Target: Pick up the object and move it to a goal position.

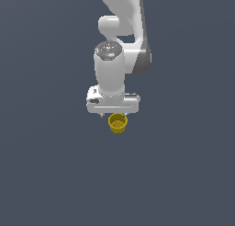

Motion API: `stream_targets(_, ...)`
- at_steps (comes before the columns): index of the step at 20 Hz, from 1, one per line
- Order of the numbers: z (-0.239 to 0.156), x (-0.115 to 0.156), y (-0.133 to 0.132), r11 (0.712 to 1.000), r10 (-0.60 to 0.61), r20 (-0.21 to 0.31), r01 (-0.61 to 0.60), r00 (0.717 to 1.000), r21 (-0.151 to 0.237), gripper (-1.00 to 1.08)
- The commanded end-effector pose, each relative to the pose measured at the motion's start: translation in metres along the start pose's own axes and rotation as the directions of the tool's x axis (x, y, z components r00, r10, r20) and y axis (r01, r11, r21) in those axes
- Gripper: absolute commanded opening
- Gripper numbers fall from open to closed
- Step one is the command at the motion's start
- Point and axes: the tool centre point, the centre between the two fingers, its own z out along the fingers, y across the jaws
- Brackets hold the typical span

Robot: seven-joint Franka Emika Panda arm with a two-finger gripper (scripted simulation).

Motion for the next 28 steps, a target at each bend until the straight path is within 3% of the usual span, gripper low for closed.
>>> stream_targets(1,0.0,0.0,0.0,1.0,0.0,0.0,0.0,1.0,0.0,0.28)
stream_targets(12,0.001,-0.004,0.011,1.0,-0.011,0.012,0.011,1.0,-0.013,0.28)
stream_targets(19,0.019,-0.016,-0.002,0.992,-0.119,0.021,0.119,0.993,-0.041,0.28)
stream_targets(23,0.039,-0.03,-0.018,0.968,-0.241,0.033,0.243,0.97,-0.067,0.28)
stream_targets(28,0.063,-0.051,-0.04,0.909,-0.403,0.054,0.407,0.913,-0.091,0.28)
